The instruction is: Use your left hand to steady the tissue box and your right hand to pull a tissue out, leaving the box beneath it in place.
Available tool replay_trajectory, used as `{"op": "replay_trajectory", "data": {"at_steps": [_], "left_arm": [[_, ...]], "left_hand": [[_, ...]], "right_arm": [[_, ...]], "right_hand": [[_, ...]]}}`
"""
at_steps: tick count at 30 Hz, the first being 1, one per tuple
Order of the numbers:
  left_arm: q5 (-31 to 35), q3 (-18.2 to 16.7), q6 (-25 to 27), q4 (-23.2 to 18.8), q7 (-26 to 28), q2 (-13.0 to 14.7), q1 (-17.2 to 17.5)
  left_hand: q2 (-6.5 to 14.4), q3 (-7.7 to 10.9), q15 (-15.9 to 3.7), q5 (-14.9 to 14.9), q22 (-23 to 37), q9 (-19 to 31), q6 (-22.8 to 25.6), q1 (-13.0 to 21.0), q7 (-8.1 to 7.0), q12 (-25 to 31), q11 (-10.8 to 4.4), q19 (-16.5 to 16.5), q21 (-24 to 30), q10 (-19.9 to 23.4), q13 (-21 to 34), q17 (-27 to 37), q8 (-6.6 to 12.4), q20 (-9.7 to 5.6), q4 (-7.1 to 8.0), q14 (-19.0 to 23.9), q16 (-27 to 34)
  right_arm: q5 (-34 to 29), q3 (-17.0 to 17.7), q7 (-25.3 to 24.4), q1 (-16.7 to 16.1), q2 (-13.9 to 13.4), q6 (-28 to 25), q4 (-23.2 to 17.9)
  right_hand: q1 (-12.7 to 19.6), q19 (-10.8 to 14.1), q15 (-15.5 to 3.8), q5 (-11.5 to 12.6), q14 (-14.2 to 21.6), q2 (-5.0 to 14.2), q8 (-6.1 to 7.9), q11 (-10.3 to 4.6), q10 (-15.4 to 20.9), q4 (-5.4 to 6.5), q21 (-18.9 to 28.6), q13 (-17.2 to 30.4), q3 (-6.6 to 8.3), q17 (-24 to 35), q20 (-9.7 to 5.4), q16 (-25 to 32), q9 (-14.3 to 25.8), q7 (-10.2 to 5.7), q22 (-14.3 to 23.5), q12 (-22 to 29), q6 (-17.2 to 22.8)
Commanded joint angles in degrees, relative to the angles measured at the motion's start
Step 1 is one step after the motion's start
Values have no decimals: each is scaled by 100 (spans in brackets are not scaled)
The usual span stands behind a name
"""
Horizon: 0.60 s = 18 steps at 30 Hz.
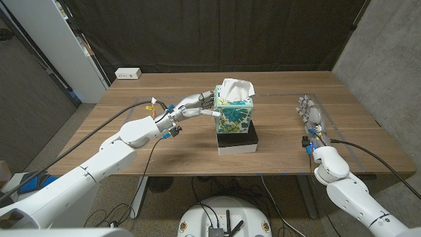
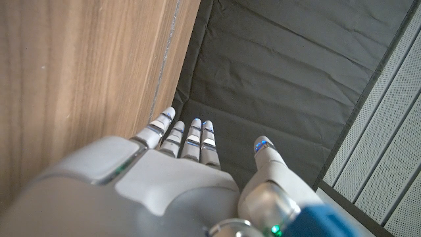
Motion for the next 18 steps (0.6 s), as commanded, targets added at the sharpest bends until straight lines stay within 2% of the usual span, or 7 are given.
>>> {"op": "replay_trajectory", "data": {"at_steps": [1, 3, 5, 14, 16, 18], "left_arm": [[62, 6, -50, 36, 33, -28, -10], [-125, 39, -39, 103, -142, -51, -59], [37, 9, -92, 80, 12, -56, -20], [-147, 57, -67, 163, -213, -75, -114], [1, 40, -105, 145, -87, -79, -90], [-152, 71, -83, 196, -234, -99, -135]], "left_hand": [[381, 243, -261, 42, 15, 158, -15, 238, -20, -15, 9, 7, -8, 53, 18, 8, 46, -60, 200, -24, -8], [380, 246, -261, 42, 15, 160, -13, 235, -20, -17, 12, 7, -8, 53, 21, 8, 49, -63, 200, -24, -8], [379, 249, -257, 41, 15, 161, -14, 232, -14, -19, 13, 6, -8, 52, 24, 9, 51, -62, 200, -27, -9], [376, 266, -259, 40, 15, 169, -19, 222, -20, -36, 17, 1, -9, 28, 37, 9, 59, -60, 198, -41, -13], [375, 270, -255, 40, 15, 170, -18, 219, -18, -35, 22, 1, -9, 33, 40, 9, 62, -59, 198, -43, -14], [373, 273, -257, 40, 15, 172, -16, 215, -22, -38, 19, -1, -9, 30, 43, 8, 65, -62, 198, -45, -15]], "right_arm": [[-86, 133, -132, -277, 47, 30, -192], [-85, 155, -138, -325, 50, 31, -208], [-91, 180, -181, -384, 61, 8, -245], [-158, 311, -322, -690, 114, 41, -475], [-186, 334, -355, -746, 139, 60, -516], [-200, 358, -354, -807, 144, 75, -555]], "right_hand": [[63, 66, -49, -14, 15, 103, -11, 33, 19, -48, 26, 21, 18, 11, 9, 5, 31, 22, 12, -17, 22], [67, 71, -52, -14, 13, 104, -10, 28, 20, -52, 27, 20, 20, 10, 7, 3, 31, 23, 12, -16, 23], [70, 71, -51, -15, 14, 104, -10, 27, 20, -55, 27, 20, 22, 9, 12, 3, 31, 21, 12, -16, 22], [83, 83, -32, -17, 29, 111, -7, 25, 22, -67, 28, 20, 32, 7, 12, 7, 31, 15, 12, -16, 28], [84, 83, -39, -18, 30, 112, -7, 26, 25, -68, 28, 21, 33, 7, 14, 8, 31, 20, 12, -15, 27], [84, 85, -31, -19, 34, 112, -7, 26, 25, -69, 28, 21, 34, 7, 16, 9, 31, 21, 12, -15, 27]]}}
